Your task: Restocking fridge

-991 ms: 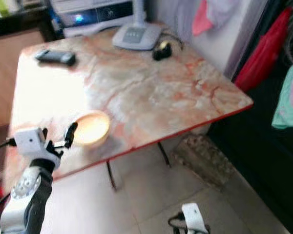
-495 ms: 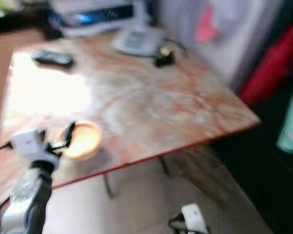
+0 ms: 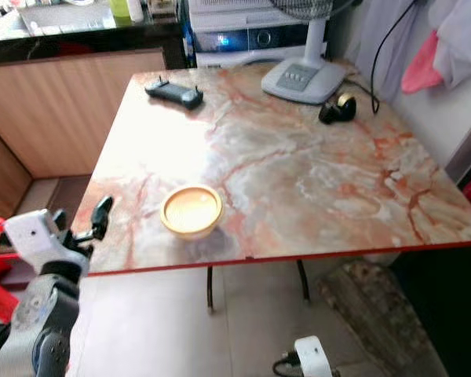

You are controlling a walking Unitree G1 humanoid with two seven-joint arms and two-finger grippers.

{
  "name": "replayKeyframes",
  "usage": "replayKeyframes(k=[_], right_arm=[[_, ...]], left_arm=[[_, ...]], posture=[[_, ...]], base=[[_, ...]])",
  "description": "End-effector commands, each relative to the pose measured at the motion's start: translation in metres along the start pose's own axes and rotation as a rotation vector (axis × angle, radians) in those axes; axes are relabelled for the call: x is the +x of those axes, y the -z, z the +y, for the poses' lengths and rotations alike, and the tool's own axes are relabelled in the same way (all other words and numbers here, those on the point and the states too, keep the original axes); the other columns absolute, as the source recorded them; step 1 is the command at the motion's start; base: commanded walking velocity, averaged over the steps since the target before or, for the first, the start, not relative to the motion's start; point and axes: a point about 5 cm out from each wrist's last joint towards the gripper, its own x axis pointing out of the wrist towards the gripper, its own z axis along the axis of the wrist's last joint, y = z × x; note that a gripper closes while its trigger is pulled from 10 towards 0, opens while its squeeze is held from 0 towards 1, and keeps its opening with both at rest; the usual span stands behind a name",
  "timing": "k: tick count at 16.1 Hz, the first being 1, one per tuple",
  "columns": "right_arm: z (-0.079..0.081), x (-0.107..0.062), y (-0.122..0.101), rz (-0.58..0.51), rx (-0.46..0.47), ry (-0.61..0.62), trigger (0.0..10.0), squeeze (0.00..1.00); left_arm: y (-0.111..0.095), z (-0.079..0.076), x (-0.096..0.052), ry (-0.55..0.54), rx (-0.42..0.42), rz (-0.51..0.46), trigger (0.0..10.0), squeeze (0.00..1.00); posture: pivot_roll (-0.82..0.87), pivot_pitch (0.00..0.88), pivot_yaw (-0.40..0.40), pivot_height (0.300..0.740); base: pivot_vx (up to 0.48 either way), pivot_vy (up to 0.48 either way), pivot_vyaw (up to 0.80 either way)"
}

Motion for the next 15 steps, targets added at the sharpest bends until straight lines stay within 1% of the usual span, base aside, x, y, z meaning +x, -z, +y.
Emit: replayKeyframes(k=[1, 3, 4, 5, 6, 7, 8, 9, 10, 11, 13, 14, 15], right_arm=[[-0.001, 0.000, 0.003, 0.009, 0.002, 0.004, 10.0, 0.00], [-0.003, -0.001, 0.002, 0.009, -0.001, 0.006, 10.0, 0.00], [-0.004, -0.001, 0.001, 0.007, 0.001, 0.009, 10.0, 0.00], [-0.004, -0.001, 0.000, 0.006, 0.001, 0.009, 10.0, 0.00], [-0.004, -0.001, -0.001, 0.004, 0.006, 0.012, 10.0, 0.00], [-0.004, -0.001, -0.001, 0.003, 0.007, 0.013, 10.0, 0.00], [-0.004, -0.001, -0.001, 0.002, 0.008, 0.015, 10.0, 0.00], [-0.005, -0.001, -0.001, 0.001, 0.012, 0.018, 10.0, 0.00], [-0.005, -0.001, -0.001, 0.000, 0.013, 0.019, 10.0, 0.00], [-0.005, -0.001, -0.001, 0.000, 0.013, 0.019, 10.0, 0.00], [-0.006, -0.001, -0.001, -0.001, 0.010, 0.018, 10.0, 0.00], [-0.006, -0.001, -0.001, -0.002, 0.009, 0.020, 10.0, 0.00], [-0.006, -0.001, -0.001, -0.002, 0.010, 0.022, 10.0, 0.00]], left_arm=[[0.003, 0.002, 0.002, -0.008, -0.024, 0.025, 10.0, 0.00], [0.003, -0.002, 0.007, 0.037, -0.033, 0.040, 10.0, 0.00], [0.007, -0.002, 0.013, 0.072, 0.033, 0.081, 10.0, 0.00], [0.010, -0.001, 0.016, 0.080, 0.070, 0.103, 10.0, 0.00], [0.010, 0.003, 0.022, 0.070, 0.073, 0.114, 10.0, 0.00], [0.009, 0.002, 0.024, 0.079, 0.076, 0.110, 10.0, 0.00], [0.008, 0.001, 0.026, 0.099, 0.062, 0.098, 10.0, 0.09], [0.006, -0.001, 0.028, 0.120, 0.062, 0.087, 10.0, 0.90], [0.005, -0.004, 0.031, 0.144, 0.054, 0.083, 10.0, 1.00], [0.005, -0.006, 0.033, 0.155, 0.050, 0.081, 10.0, 1.00], [0.006, -0.010, 0.038, 0.183, 0.003, 0.078, 10.0, 1.00], [0.007, -0.014, 0.039, 0.194, -0.058, 0.086, 10.0, 1.00], [0.008, -0.016, 0.039, 0.197, -0.076, 0.093, 10.0, 0.00]], posture=[[-0.02, 0.043, 0.019, 0.740], [-0.02, 0.055, 0.015, 0.740], [-0.02, 0.077, 0.010, 0.740], [-0.02, 0.081, 0.008, 0.740], [-0.02, 0.088, 0.006, 0.740], [-0.02, 0.093, 0.005, 0.740], [-0.02, 0.093, 0.005, 0.740], [-0.03, 0.097, 0.006, 0.740], [-0.03, 0.102, 0.004, 0.740], [-0.03, 0.103, 0.002, 0.740], [-0.03, 0.107, -0.001, 0.740], [-0.03, 0.114, -0.004, 0.740], [-0.03, 0.114, -0.004, 0.740]], base=[[0.000, 0.000, 0.00], [0.000, 0.000, 0.00], [0.000, 0.000, 0.00], [0.000, 0.000, 0.00], [0.000, 0.000, 0.00], [0.000, 0.000, 0.00], [0.000, 0.000, 0.00], [0.000, 0.000, 0.00], [0.000, 0.000, 0.00], [0.000, 0.000, 0.00], [0.000, 0.000, 0.00], [0.000, 0.000, 0.00], [0.000, 0.000, 0.00]])
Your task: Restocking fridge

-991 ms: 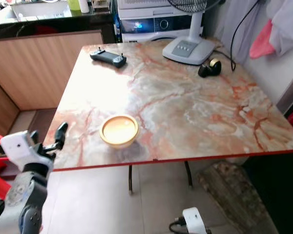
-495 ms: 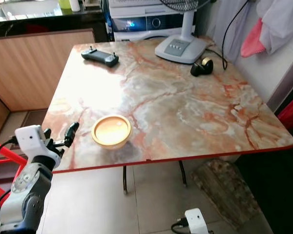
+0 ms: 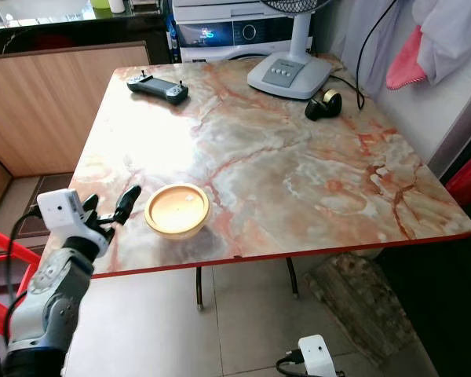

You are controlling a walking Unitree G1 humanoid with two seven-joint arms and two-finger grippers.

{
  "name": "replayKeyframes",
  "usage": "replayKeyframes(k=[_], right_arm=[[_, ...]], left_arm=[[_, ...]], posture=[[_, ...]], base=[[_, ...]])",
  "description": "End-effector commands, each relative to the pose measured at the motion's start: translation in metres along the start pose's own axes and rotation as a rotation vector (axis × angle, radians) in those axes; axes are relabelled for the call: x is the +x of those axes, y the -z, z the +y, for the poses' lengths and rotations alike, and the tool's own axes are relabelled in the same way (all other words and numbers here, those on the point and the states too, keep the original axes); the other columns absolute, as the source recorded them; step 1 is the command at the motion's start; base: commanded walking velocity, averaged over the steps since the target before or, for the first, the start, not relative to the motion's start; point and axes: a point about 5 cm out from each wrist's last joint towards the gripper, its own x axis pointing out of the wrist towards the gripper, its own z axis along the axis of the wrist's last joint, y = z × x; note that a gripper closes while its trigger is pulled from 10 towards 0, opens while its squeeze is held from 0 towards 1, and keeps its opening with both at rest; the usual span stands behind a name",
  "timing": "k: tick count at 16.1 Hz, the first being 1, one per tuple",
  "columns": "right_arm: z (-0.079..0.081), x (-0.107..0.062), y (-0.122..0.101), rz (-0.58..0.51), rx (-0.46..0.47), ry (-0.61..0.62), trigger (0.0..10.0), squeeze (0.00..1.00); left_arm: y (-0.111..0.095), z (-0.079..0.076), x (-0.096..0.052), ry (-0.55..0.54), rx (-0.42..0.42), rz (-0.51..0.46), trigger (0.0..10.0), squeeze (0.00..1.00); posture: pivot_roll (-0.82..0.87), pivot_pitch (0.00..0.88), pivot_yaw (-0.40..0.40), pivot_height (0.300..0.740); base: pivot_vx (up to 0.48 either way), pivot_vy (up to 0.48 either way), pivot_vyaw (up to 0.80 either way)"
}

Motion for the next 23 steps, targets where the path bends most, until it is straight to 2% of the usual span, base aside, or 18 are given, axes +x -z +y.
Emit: replayKeyframes(k=[1, 4, 7, 10, 13, 17, 19, 23], right_arm=[[0.000, 0.000, 0.002, 0.005, 0.003, 0.003, 10.0, 0.00], [-0.001, 0.000, 0.002, 0.006, 0.005, 0.002, 10.0, 0.00], [-0.001, 0.000, 0.001, 0.005, 0.010, 0.007, 10.0, 0.00], [-0.001, 0.000, 0.001, 0.006, 0.008, 0.006, 10.0, 0.00], [-0.002, -0.001, 0.002, 0.009, 0.002, 0.006, 10.0, 0.00], [-0.003, -0.001, 0.003, 0.008, 0.000, 0.003, 10.0, 0.00], [-0.003, -0.001, 0.003, 0.008, 0.000, 0.003, 10.0, 0.00], [-0.002, -0.001, 0.004, 0.001, 0.002, -0.004, 10.0, 0.00]], left_arm=[[0.002, 0.001, -0.001, 0.000, 0.001, 0.020, 10.0, 0.00], [-0.002, 0.000, -0.003, -0.005, 0.079, -0.007, 10.0, 0.00], [-0.009, -0.004, -0.001, 0.008, 0.095, -0.030, 10.0, 0.00], [-0.009, -0.005, -0.001, 0.013, 0.111, -0.027, 10.0, 0.00], [-0.006, -0.012, -0.003, 0.039, 0.142, -0.016, 10.0, 0.00], [-0.004, -0.017, -0.005, 0.068, 0.143, -0.013, 10.0, 0.00], [-0.004, -0.021, -0.007, 0.096, 0.154, -0.009, 10.0, 0.00], [-0.002, -0.025, -0.024, 0.058, 0.211, -0.029, 10.0, 0.00]], posture=[[-0.04, 0.117, -0.004, 0.740], [-0.04, 0.125, -0.005, 0.740], [-0.04, 0.126, -0.004, 0.740], [-0.04, 0.126, -0.004, 0.740], [-0.04, 0.126, -0.014, 0.740], [-0.04, 0.125, -0.018, 0.740], [-0.03, 0.126, -0.017, 0.740], [-0.02, 0.133, -0.027, 0.740]], base=[[0.000, 0.000, 0.00], [0.000, 0.000, 0.00], [0.185, 0.000, 0.00], [0.293, 0.000, 0.00], [0.296, 0.000, 0.00], [0.000, 0.000, 0.00], [0.000, 0.000, 0.00], [0.000, 0.000, 0.00]])
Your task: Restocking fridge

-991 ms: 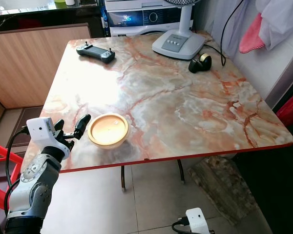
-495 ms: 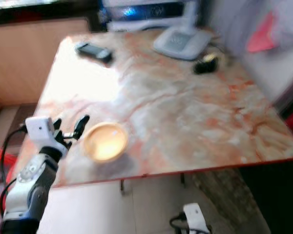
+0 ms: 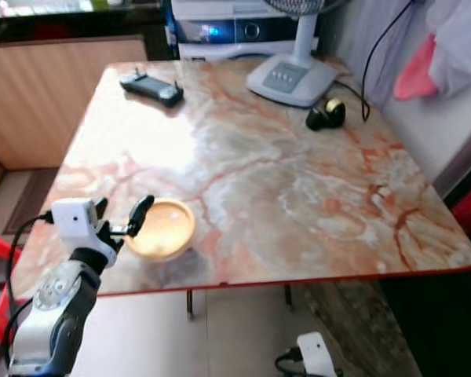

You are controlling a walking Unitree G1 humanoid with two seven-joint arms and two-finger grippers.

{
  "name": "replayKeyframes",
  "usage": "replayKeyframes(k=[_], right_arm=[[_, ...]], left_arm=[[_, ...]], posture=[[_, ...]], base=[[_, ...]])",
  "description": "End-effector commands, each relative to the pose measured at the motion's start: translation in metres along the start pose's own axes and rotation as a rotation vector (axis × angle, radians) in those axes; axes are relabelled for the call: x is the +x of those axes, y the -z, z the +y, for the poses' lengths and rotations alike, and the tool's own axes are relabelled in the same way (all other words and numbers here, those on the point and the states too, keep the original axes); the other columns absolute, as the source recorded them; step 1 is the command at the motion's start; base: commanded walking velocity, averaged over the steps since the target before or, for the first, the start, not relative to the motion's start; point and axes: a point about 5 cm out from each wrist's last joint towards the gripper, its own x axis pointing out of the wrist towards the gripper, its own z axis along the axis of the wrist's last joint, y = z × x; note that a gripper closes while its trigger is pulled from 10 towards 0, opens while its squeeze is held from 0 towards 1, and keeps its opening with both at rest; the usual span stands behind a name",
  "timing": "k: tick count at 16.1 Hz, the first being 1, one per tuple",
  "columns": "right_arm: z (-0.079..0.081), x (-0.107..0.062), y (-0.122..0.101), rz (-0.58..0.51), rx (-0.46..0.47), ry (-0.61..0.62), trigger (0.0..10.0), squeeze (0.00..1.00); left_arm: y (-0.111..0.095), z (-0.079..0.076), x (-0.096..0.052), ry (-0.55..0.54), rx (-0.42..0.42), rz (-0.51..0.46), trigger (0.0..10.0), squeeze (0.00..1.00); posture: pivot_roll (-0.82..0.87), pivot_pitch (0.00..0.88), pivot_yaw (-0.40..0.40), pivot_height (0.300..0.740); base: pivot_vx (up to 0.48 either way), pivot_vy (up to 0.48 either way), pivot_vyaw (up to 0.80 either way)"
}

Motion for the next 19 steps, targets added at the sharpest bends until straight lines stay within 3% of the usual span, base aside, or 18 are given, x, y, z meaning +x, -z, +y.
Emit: replayKeyframes(k=[1, 2, 3, 6, 7, 8, 9, 10, 11, 17, 19], right_arm=[[-0.002, -0.001, 0.004, 0.009, -0.002, 0.000, 10.0, 0.00], [-0.002, -0.001, 0.004, 0.009, -0.006, -0.002, 10.0, 0.00], [-0.002, -0.001, 0.003, 0.008, -0.009, -0.004, 10.0, 0.00], [-0.002, -0.001, 0.003, 0.006, -0.007, -0.001, 10.0, 0.00], [-0.002, -0.001, 0.003, 0.004, -0.002, 0.002, 10.0, 0.00], [-0.002, -0.001, 0.003, 0.004, -0.002, 0.002, 10.0, 0.00], [-0.002, -0.001, 0.003, 0.005, -0.006, 0.001, 10.0, 0.00], [-0.003, -0.001, 0.003, 0.005, -0.009, 0.001, 10.0, 0.00], [-0.003, -0.001, 0.003, 0.005, -0.012, -0.001, 10.0, 0.00], [-0.004, -0.001, 0.002, 0.004, -0.021, -0.002, 10.0, 0.00], [-0.004, -0.001, 0.001, 0.005, -0.022, -0.001, 10.0, 0.00]], left_arm=[[-0.003, -0.004, -0.008, -0.009, 0.003, -0.015, 10.0, 0.00], [0.000, -0.004, -0.014, -0.023, -0.023, -0.001, 10.0, 0.00], [0.006, 0.003, -0.016, -0.066, -0.098, 0.013, 10.0, 0.00], [0.011, 0.014, -0.012, -0.102, -0.183, 0.027, 10.0, 0.00], [0.009, 0.016, -0.013, -0.106, -0.220, 0.018, 10.0, 0.94], [0.009, 0.017, -0.013, -0.107, -0.255, 0.019, 10.0, 1.00], [0.012, 0.017, -0.013, -0.093, -0.261, 0.042, 10.0, 1.00], [0.015, 0.015, -0.013, -0.073, -0.277, 0.059, 10.0, 0.91], [0.022, 0.013, -0.013, -0.058, -0.283, 0.080, 10.0, 0.00], [0.040, 0.019, -0.002, -0.046, -0.354, 0.122, 10.0, 0.00], [0.047, 0.021, 0.007, -0.041, -0.413, 0.121, 10.0, 0.00]], posture=[[-0.01, 0.132, -0.032, 0.740], [-0.01, 0.131, -0.033, 0.740], [-0.01, 0.132, -0.033, 0.740], [-0.02, 0.129, -0.028, 0.740], [-0.02, 0.129, -0.028, 0.740], [-0.02, 0.129, -0.027, 0.740], [-0.02, 0.131, -0.030, 0.740], [-0.01, 0.131, -0.032, 0.740], [-0.01, 0.132, -0.035, 0.740], [-0.01, 0.134, -0.037, 0.740], [-0.02, 0.134, -0.039, 0.740]], base=[[0.000, 0.000, 0.00], [0.000, 0.000, 0.00], [0.000, 0.000, 0.00], [0.000, 0.000, 0.00], [0.000, 0.000, 0.00], [0.000, 0.000, 0.00], [0.000, 0.000, 0.00], [0.000, 0.000, 0.00], [0.000, 0.000, 0.00], [0.000, 0.000, 0.00], [0.000, 0.000, 0.00]])
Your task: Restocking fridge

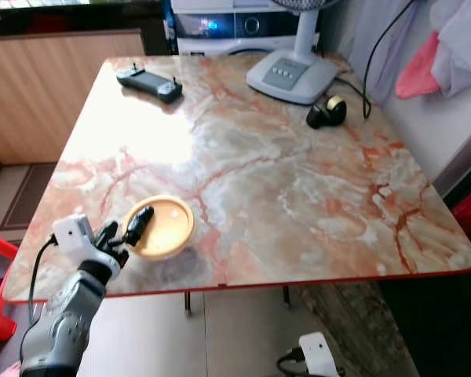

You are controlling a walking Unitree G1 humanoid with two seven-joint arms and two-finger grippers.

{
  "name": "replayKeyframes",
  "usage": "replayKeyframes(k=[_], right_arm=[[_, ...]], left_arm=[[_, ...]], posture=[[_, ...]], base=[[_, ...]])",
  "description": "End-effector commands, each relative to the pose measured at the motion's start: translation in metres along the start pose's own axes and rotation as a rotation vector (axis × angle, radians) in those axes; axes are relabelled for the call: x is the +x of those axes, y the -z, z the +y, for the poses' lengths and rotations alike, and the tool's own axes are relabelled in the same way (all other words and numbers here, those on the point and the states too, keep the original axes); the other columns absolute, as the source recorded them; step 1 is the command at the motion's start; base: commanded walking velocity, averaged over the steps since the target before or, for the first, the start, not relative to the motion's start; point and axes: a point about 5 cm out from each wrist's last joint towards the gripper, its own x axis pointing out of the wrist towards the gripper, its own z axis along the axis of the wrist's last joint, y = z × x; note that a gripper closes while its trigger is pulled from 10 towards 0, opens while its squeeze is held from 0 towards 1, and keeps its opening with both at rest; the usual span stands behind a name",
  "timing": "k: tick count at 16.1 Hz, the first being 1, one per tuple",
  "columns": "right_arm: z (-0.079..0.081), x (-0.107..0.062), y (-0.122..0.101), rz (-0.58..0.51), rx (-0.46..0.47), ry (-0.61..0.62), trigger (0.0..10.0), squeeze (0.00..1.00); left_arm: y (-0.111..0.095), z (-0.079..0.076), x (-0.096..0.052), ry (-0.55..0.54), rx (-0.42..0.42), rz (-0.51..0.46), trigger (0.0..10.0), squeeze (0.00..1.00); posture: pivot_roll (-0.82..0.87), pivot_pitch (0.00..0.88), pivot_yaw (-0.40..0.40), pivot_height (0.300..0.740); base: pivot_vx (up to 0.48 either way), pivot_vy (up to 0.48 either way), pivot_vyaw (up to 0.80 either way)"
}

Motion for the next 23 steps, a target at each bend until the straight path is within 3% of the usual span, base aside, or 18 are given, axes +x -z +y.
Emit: replayKeyframes(k=[1, 5, 6, 8, 23], right_arm=[[-0.001, -0.001, 0.004, 0.015, -0.008, 0.002, 10.0, 0.00], [-0.002, -0.001, 0.004, 0.015, -0.010, 0.007, 10.0, 0.00], [-0.002, -0.001, 0.004, 0.017, -0.012, 0.009, 10.0, 0.00], [-0.003, -0.001, 0.005, 0.020, -0.014, 0.013, 10.0, 0.00], [-0.006, -0.001, 0.003, 0.040, -0.037, 0.033, 10.0, 0.00]], left_arm=[[0.005, 0.004, 0.001, -0.002, -0.043, 0.008, 10.0, 0.00], [0.013, 0.005, 0.015, 0.048, -0.127, 0.040, 10.0, 0.00], [0.014, 0.003, 0.016, 0.058, -0.142, 0.042, 9.3, 0.00], [0.015, 0.002, 0.019, 0.072, -0.157, 0.040, 0.0, 0.00], [0.020, -0.003, 0.026, 0.134, -0.176, 0.051, 0.0, 0.00]], posture=[[-0.02, 0.134, -0.039, 0.740], [-0.04, 0.136, -0.043, 0.740], [-0.04, 0.137, -0.045, 0.740], [-0.05, 0.138, -0.048, 0.740], [-0.07, 0.125, -0.049, 0.740]], base=[[0.000, 0.000, 0.00], [0.000, 0.000, 0.00], [0.000, 0.000, 0.00], [0.000, 0.000, 0.00], [0.000, 0.000, 0.00]])
